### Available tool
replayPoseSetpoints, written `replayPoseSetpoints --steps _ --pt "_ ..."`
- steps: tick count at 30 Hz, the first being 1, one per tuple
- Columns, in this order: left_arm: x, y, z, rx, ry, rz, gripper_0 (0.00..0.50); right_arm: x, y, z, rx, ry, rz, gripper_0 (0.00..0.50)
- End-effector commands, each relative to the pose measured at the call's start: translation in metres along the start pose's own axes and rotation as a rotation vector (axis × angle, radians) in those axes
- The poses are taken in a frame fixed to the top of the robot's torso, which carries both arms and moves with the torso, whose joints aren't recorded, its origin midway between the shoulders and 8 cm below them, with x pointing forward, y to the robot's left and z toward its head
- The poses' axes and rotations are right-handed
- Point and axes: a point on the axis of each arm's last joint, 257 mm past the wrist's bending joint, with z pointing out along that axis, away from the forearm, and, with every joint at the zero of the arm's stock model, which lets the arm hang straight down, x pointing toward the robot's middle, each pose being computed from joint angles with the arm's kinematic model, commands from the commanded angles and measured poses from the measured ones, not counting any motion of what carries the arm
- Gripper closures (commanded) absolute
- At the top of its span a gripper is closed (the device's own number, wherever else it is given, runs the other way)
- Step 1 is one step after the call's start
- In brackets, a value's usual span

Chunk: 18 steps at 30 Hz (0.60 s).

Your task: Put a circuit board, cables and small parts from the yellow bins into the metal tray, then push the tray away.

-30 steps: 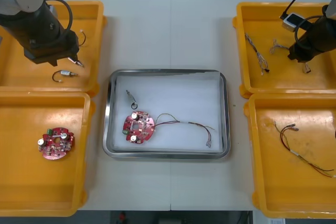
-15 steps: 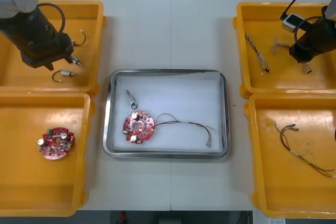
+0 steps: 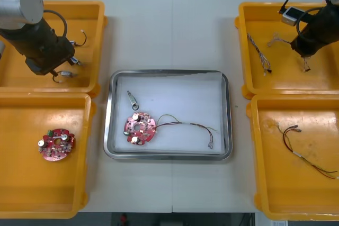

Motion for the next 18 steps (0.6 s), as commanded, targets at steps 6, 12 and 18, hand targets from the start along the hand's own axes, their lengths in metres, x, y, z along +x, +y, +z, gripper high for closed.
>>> replayPoseSetpoints --steps 6,12,18 --pt "-0.025 -0.012 -0.004 0.017 -0.073 0.027 0.000 -0.015 -0.002 -0.057 -0.060 0.047 -0.111 0.500" --pt "-0.021 -0.009 0.006 0.004 -0.066 0.033 0.000 -0.021 0.010 -0.086 -0.116 0.075 -0.156 0.500" --pt "-0.019 -0.006 0.009 -0.001 -0.059 0.028 0.000 -0.026 0.025 -0.116 -0.158 0.093 -0.208 0.500"
